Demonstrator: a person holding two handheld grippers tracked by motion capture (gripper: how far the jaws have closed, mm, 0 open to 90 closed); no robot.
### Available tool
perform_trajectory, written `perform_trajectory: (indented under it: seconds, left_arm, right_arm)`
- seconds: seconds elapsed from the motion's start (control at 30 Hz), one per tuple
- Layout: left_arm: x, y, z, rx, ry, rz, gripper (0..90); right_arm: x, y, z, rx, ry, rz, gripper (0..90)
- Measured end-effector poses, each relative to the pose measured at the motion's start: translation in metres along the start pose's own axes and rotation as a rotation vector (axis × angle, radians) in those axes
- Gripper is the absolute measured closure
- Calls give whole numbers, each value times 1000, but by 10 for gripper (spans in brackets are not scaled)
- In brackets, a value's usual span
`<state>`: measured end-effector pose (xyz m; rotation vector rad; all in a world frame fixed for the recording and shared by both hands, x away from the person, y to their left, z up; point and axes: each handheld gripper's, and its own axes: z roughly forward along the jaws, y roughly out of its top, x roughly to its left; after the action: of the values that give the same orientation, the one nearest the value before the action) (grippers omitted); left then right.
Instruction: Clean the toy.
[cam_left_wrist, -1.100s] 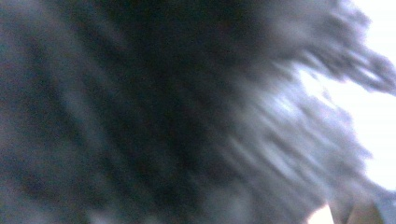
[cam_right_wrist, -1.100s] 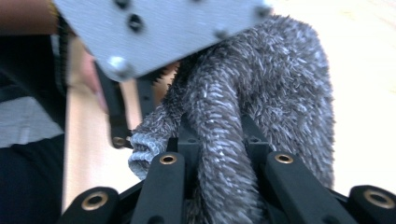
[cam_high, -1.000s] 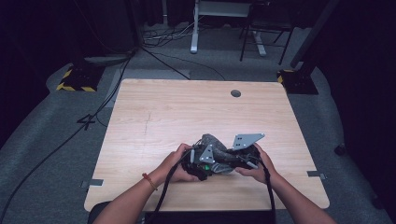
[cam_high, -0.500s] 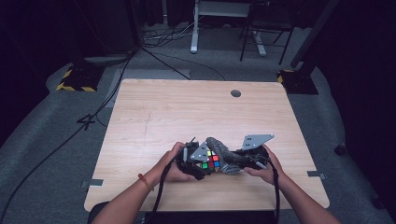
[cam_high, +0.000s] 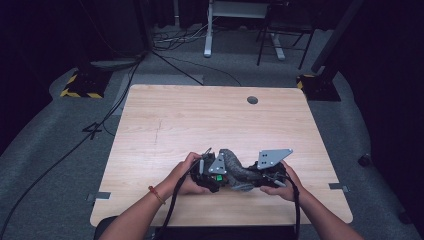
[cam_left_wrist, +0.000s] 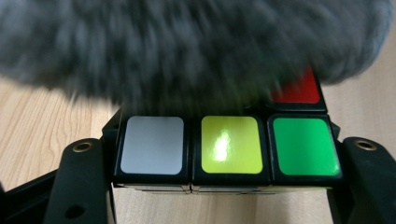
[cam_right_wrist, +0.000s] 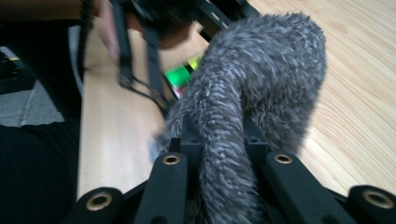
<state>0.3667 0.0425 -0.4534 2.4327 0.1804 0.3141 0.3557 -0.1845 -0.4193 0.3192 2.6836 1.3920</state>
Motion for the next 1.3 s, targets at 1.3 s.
perform_trajectory:
  seconds: [1.3]
  left_arm:
    - [-7,4,7,20,-36,3,340]
  right_arm:
    - [-3,14,16,-1,-87,38,767]
